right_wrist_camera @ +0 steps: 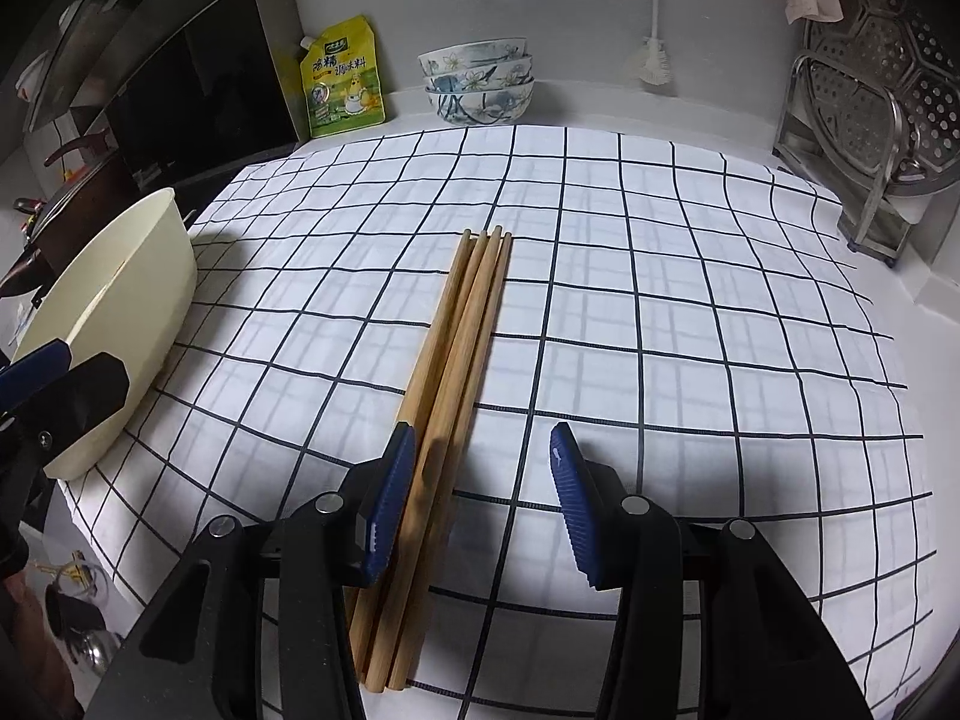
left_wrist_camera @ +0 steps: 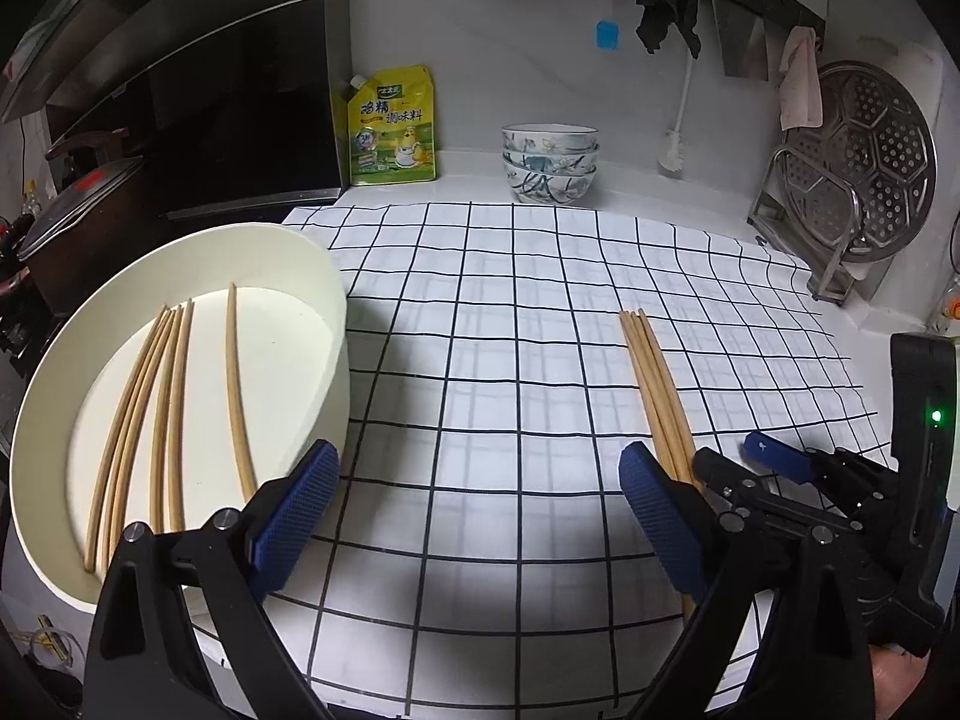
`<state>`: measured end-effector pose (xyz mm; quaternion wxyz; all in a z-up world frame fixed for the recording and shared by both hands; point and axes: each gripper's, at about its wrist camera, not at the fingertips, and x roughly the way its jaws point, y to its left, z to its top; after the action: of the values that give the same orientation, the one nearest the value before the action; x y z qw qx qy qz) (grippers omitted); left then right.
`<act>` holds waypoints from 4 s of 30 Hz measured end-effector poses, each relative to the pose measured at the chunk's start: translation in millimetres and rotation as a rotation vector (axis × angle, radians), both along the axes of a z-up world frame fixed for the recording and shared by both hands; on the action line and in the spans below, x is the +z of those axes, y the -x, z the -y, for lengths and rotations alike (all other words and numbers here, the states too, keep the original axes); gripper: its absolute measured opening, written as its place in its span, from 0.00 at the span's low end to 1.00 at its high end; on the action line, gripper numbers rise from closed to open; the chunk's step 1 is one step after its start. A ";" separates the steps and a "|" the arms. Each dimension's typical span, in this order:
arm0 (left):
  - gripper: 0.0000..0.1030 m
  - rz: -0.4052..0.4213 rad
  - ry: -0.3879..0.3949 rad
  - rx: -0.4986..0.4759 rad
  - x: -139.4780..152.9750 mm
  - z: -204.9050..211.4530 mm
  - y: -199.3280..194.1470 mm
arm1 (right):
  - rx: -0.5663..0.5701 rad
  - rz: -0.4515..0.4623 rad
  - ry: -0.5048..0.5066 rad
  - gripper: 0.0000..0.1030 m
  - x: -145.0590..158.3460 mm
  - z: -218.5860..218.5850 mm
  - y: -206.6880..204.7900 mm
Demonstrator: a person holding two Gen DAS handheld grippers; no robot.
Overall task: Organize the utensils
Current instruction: 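Move both open tools back over the remaining chopsticks on the cloth, then lower the left tool onto a chopstick and close it while the right tool grasps another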
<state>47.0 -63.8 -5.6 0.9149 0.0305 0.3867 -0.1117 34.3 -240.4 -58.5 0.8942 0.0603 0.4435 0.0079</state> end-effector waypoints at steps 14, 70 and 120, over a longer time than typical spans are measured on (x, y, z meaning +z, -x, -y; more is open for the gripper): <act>0.90 -0.033 -0.004 -0.034 -16.2 19.2 2.5 | -0.032 -0.028 0.012 0.44 -10.3 19.1 3.2; 0.90 -0.139 -0.025 -0.060 -68.8 65.6 -32.4 | -0.118 0.008 -0.090 0.44 -5.9 71.9 20.9; 0.47 -0.138 -0.104 -0.069 -66.3 59.7 -38.1 | -0.024 0.001 0.115 0.14 -14.7 30.4 13.2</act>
<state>85.1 -123.5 -71.9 0.8789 0.0836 0.4528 -0.1248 21.0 -270.8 -73.2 0.8964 0.0141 0.4421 -0.0285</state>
